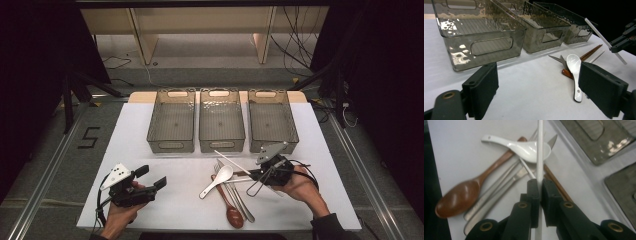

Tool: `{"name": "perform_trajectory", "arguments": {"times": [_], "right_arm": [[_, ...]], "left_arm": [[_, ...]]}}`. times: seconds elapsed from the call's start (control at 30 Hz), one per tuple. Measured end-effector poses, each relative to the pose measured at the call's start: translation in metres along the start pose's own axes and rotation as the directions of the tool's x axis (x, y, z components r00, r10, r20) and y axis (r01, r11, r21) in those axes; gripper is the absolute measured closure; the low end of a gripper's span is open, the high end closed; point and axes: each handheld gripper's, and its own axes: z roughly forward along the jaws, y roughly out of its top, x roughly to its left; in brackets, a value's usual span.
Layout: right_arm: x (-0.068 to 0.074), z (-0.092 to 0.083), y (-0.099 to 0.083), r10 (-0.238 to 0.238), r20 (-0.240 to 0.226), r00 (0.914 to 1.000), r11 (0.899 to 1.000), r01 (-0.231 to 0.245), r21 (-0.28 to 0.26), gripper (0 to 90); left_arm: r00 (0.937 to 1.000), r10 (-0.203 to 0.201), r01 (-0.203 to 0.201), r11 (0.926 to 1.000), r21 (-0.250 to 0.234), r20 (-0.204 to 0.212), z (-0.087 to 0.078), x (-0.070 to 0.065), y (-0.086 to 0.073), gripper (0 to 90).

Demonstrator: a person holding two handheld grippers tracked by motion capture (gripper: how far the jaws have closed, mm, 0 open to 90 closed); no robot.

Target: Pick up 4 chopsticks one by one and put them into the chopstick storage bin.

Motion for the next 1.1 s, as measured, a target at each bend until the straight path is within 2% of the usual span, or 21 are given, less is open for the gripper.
{"name": "perform_trajectory", "arguments": {"times": [0.07, 0.1, 0.13, 0.17, 0.33, 0.47, 0.73, 0.87, 1.07, 1.1], "right_arm": [[0.004, 0.001, 0.006, -0.013, 0.009, 0.9999, 1.0, 0.013, -0.01, 85.4], [0.008, 0.002, 0.012, -0.045, 0.011, 0.9989, 0.999, 0.045, -0.007, 85.4], [0.008, 0.002, 0.012, -0.045, 0.011, 0.9989, 0.999, 0.045, -0.007, 85.4], [0.012, 0.005, 0.017, -0.071, 0.022, 0.9973, 0.997, 0.07, 0.009, 85.4], [0.019, 0.013, 0.026, -0.109, 0.024, 0.9937, 0.993, 0.109, 0.036, 85.4], [0.021, 0.015, 0.03, -0.114, 0.022, 0.9933, 0.993, 0.113, 0.033, 85.5], [0.025, 0.02, 0.045, -0.087, 0.009, 0.9962, 0.996, 0.087, -0.025, 85.4], [0.025, 0.023, 0.055, -0.024, 0.008, 0.9997, 0.996, 0.025, -0.082, 85.4], [0.025, 0.027, 0.062, 0.024, 0.0, 0.9997, 0.993, -0.024, -0.113, 85.4], [0.025, 0.028, 0.063, 0.039, -0.002, 0.9992, 0.992, -0.039, -0.118, 85.4]], "left_arm": [[1.0, 0.003, -0.003, 1.0, -0.001, 0.001, 0.0, -0.001, 0.001, 15.9], [1.0, 0.003, -0.003, 1.0, -0.002, 0.0, 0.001, -0.002, 0.001, 15.9], [1.0, 0.003, -0.003, 1.0, -0.001, -0.001, 0.001, -0.002, 0.001, 15.9], [1.0, 0.006, -0.006, 1.0, 0.001, 0.0, 0.001, -0.002, 0.002, 15.9], [0.9999, 0.008, -0.008, 0.9999, 0.011, 0.012, 0.002, -0.005, 0.004, 15.9], [0.9997, 0.009, -0.009, 0.9997, 0.021, 0.021, 0.004, -0.008, 0.004, 15.9], [0.9993, 0.015, -0.016, 0.9989, 0.044, 0.034, 0.01, -0.014, 0.004, 15.9], [0.9988, 0.016, -0.018, 0.9985, 0.051, 0.046, 0.013, -0.018, 0.005, 16.1], [0.997, -0.01, 0.005, 0.9979, 0.065, 0.077, 0.021, -0.027, 0.007, 16.4], [0.996, -0.025, 0.02, 0.9975, 0.067, 0.086, 0.023, -0.029, 0.007, 16.6]]}}
